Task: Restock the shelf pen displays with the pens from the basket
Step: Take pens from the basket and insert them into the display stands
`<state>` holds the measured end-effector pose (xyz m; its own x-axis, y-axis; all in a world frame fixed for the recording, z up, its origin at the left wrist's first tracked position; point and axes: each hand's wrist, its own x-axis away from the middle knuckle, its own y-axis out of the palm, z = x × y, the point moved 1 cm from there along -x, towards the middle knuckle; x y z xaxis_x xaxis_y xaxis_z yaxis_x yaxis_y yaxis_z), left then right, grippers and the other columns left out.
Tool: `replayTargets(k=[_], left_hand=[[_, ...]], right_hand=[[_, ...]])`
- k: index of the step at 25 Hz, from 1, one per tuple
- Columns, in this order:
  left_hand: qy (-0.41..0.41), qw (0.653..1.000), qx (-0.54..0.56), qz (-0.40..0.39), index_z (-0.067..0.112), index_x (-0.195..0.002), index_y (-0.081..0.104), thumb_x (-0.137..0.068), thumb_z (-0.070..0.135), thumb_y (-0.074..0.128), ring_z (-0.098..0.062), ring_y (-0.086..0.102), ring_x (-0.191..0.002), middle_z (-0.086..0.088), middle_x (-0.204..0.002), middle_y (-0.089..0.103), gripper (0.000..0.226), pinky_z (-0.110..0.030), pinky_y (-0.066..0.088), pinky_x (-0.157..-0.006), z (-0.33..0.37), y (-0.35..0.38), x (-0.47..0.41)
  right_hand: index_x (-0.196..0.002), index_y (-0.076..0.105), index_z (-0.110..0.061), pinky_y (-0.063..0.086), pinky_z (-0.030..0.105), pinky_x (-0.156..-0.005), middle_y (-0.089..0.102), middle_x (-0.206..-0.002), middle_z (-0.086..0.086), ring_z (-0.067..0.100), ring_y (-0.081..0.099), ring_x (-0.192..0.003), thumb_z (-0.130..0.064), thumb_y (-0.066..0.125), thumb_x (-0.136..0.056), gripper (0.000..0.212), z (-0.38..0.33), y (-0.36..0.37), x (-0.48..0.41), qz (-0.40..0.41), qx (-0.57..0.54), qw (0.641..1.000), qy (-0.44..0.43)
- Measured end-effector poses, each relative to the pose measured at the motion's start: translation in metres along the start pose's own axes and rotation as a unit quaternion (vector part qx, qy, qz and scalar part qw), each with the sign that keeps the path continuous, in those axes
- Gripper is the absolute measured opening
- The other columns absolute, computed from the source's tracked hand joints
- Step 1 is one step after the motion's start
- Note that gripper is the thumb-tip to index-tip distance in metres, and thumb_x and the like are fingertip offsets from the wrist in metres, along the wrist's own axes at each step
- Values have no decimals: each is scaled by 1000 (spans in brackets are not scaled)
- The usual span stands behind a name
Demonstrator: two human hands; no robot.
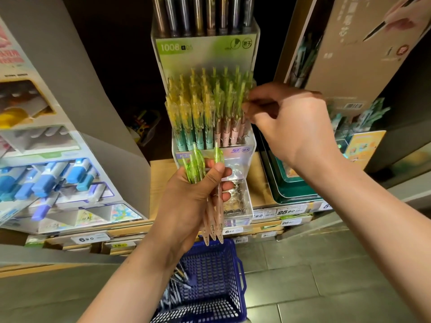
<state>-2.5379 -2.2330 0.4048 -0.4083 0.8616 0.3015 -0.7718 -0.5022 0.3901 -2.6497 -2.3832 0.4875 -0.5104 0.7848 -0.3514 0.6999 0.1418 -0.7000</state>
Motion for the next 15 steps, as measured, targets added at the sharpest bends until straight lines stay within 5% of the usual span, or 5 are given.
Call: replayTargets(k=[3,8,12,15], left_hand=[[-1,1000,0,0,13,-106,67,-88,24,73,-20,69,-76,-11,-97,75,22,-32,58,-69,1,5,-1],[2,1000,10,-10,21,-96,71,-84,28,76,-21,65,-66,-12,-78,69,15,-30,58,-64,6,15,0],[18,999,7,-31,26,-88,77,-85,30,74,-17,66,-65,-9,-77,71,6,-27,58,-63,10,21,1],[15,999,-13,-33,18,-98,76,-85,31,74,-18,67,-68,-11,-81,73,19,-28,60,-65,9,19,0]], right_hand=[[-111,74,-20,40,4,-75,66,-87,-12,2,61,-80,-21,68,-93,19,-1,3,1,-11,8,1000,25],[-95,78,-25,55,28,-80,76,-84,-5,13,71,-81,-41,68,-91,19,-2,2,8,-54,39,995,75],[-89,77,-22,59,30,-72,75,-72,-2,10,70,-67,-35,75,-87,13,4,10,36,-179,-238,934,196],[-92,77,-18,60,34,-77,75,-77,6,17,68,-71,-19,73,-91,4,11,14,44,-204,-292,909,217]])
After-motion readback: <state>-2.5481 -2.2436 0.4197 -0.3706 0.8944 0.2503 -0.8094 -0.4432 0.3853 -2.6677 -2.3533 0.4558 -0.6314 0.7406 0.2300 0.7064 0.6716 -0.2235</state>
